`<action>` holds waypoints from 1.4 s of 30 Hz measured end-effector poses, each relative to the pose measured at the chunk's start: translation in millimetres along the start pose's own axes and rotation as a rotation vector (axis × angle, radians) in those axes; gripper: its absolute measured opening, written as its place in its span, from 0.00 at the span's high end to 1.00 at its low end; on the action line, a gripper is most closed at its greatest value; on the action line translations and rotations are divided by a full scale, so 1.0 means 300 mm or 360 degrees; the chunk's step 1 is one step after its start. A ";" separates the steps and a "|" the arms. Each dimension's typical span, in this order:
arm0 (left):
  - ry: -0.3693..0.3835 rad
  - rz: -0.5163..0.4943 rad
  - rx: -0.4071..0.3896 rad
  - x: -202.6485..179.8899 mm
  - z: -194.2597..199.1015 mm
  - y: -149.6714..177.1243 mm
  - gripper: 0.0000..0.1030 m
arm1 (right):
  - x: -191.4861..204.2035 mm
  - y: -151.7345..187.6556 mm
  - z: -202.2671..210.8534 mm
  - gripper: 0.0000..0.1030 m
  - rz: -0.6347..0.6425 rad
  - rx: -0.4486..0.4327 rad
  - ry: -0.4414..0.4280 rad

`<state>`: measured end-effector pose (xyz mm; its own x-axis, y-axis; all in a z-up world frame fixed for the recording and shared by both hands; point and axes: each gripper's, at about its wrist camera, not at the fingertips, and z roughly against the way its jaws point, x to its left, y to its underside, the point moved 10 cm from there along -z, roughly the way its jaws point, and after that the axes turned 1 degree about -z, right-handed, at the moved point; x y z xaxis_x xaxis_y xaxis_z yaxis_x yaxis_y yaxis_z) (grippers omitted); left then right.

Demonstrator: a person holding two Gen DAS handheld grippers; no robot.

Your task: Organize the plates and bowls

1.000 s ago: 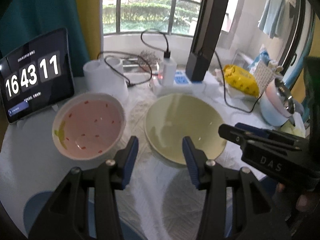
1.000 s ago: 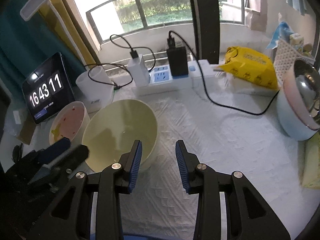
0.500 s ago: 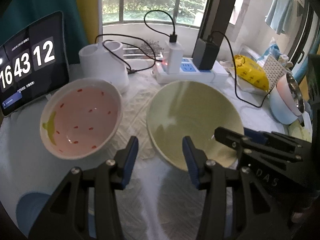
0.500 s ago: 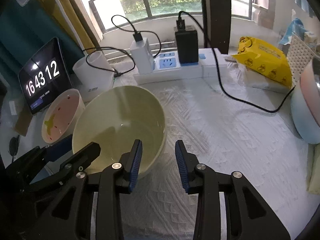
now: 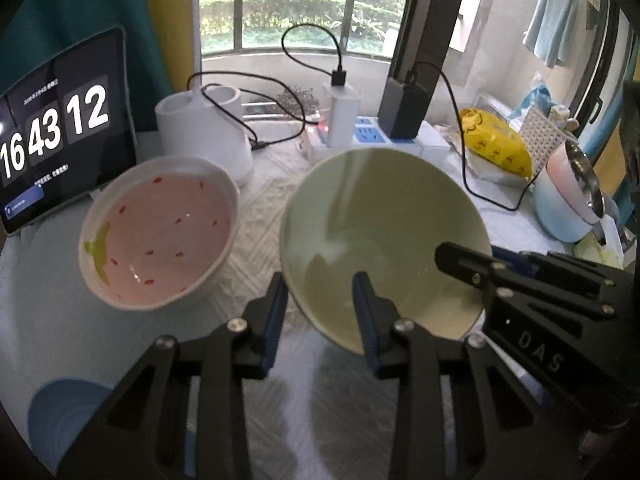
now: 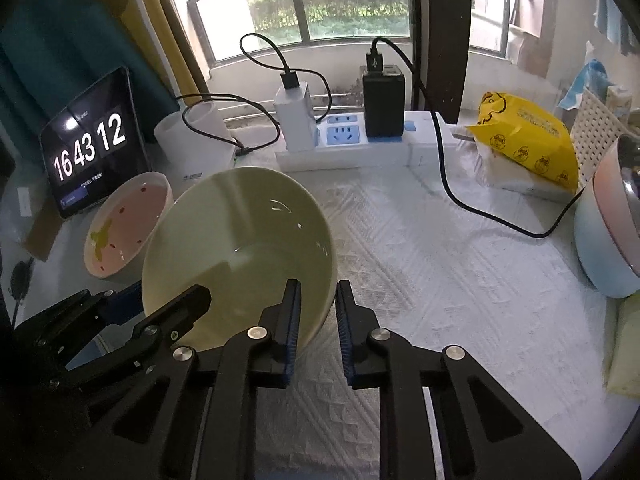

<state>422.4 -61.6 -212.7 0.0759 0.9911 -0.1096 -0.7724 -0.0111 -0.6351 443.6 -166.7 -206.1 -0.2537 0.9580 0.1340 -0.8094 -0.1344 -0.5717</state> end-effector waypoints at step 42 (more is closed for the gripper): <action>-0.0001 -0.0078 -0.0280 -0.065 0.400 0.001 0.67 | 0.089 0.019 0.387 0.82 0.0018 -0.0274 -0.0036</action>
<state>345.0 -64.9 -119.1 0.1104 0.9911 -0.0745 -0.6454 0.0145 -0.7637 370.7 -171.5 -111.9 -0.2755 0.9505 0.1435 -0.7042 -0.0980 -0.7033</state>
